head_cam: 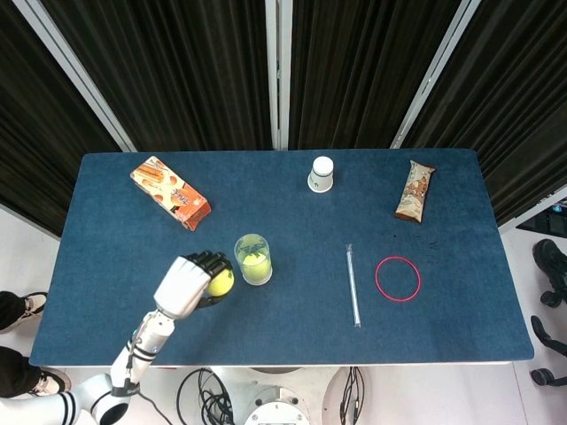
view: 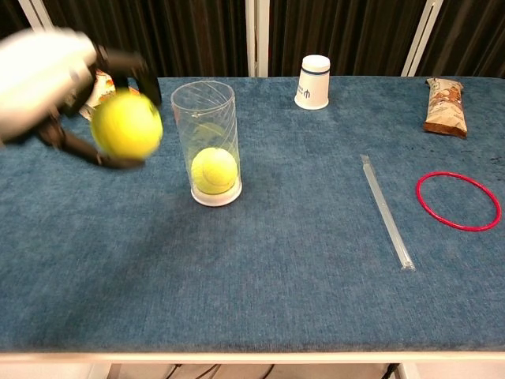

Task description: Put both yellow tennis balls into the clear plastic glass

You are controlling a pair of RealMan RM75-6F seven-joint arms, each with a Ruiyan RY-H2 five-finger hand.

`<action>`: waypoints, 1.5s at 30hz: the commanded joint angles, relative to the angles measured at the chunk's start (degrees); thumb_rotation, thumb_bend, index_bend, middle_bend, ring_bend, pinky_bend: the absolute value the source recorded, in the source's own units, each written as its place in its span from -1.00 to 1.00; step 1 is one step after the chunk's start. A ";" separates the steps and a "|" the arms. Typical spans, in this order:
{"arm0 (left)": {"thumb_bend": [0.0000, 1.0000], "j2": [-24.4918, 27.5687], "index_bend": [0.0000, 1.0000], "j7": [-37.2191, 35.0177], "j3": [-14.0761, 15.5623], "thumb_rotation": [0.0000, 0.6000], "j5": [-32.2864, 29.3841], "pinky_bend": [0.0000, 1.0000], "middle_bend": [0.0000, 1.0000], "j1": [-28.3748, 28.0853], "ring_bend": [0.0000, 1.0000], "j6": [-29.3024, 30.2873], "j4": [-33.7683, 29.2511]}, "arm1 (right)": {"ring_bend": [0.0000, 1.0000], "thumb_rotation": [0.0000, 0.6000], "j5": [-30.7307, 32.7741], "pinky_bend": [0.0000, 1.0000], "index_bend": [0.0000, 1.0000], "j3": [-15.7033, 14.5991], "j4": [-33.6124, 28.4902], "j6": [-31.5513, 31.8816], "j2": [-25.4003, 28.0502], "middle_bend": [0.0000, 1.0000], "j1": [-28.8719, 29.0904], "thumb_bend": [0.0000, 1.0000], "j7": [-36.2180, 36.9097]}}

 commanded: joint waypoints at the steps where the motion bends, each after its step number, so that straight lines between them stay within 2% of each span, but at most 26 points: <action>1: -0.48 2.62 0.23 1.19 -3.58 1.00 -0.20 0.57 0.17 -1.41 0.14 1.22 -3.64 | -1.00 1.00 -0.09 -1.00 -1.00 0.00 -0.08 0.06 0.01 -1.00 0.01 -0.37 -0.18; 5: -0.48 2.61 0.23 -1.12 -6.95 1.00 -3.79 0.56 0.17 -4.29 0.14 -2.30 -6.32 | -1.00 1.00 -0.37 -1.00 -1.00 -0.01 -0.49 0.57 0.13 -1.00 -0.16 -0.37 -0.41; 10: -0.48 0.43 0.22 -2.78 -9.30 1.00 -7.70 0.52 0.17 -7.70 0.13 -6.63 -5.95 | -1.00 1.00 0.07 -1.00 -1.00 -0.01 -0.42 0.62 0.25 -1.00 -0.45 -0.37 -0.26; 18: -0.49 -5.20 0.22 -5.12 -9.57 1.00 -11.17 0.52 0.16 -11.05 0.12 -9.85 0.54 | -1.00 1.00 0.64 -1.00 -1.00 0.22 0.49 0.24 0.22 -1.00 -0.44 -0.37 1.00; 25: -0.51 -7.64 0.17 -6.62 -8.55 1.00 -12.10 0.48 0.12 -12.02 0.05 -10.45 5.25 | -1.00 1.00 1.55 -1.00 -1.00 0.51 1.74 -0.69 0.06 -1.00 -0.26 -0.37 2.22; 27: -0.53 -7.78 0.06 -7.06 -8.27 1.00 -12.16 0.46 0.08 -12.20 0.00 -10.56 5.76 | -1.00 1.00 1.60 -1.00 -1.00 0.51 1.95 -0.87 0.01 -1.00 -0.21 -0.37 2.42; 28: -0.55 -7.70 -0.07 -7.34 -8.08 1.00 -12.15 0.41 0.01 -12.30 -0.08 -10.78 5.87 | -1.00 1.00 1.62 -1.00 -1.00 0.53 2.02 -0.91 -0.03 -1.00 -0.20 -0.37 2.48; 31: -0.64 -7.16 -0.47 -9.16 -7.72 1.00 -12.41 0.10 -0.31 -12.56 -0.40 -11.55 5.61 | -1.00 1.00 1.66 -1.00 -1.00 0.54 2.23 -1.12 -0.11 -1.00 -0.14 -0.37 2.56; 34: -0.71 -6.82 -0.69 -11.39 -7.63 1.00 -11.72 -0.15 -0.58 -12.78 -0.65 -11.01 5.69 | -1.00 1.00 1.55 -1.00 -1.00 0.55 2.18 -1.06 -0.14 -1.00 -0.12 -0.37 2.48; 38: -0.77 -6.89 -0.79 -12.84 -7.77 1.00 -10.81 -0.31 -0.73 -12.91 -0.77 -9.38 6.02 | -1.00 1.00 1.33 -1.00 -1.00 0.53 1.96 -0.96 -0.13 -1.00 -0.12 -0.37 2.23; 45: -0.78 -3.88 -0.79 -11.07 -6.86 1.00 -9.82 -0.33 -0.73 -11.34 -0.77 -6.76 1.92 | -1.00 1.00 1.03 -1.00 -1.00 0.51 1.33 -0.70 0.06 -1.00 -0.14 -0.37 1.68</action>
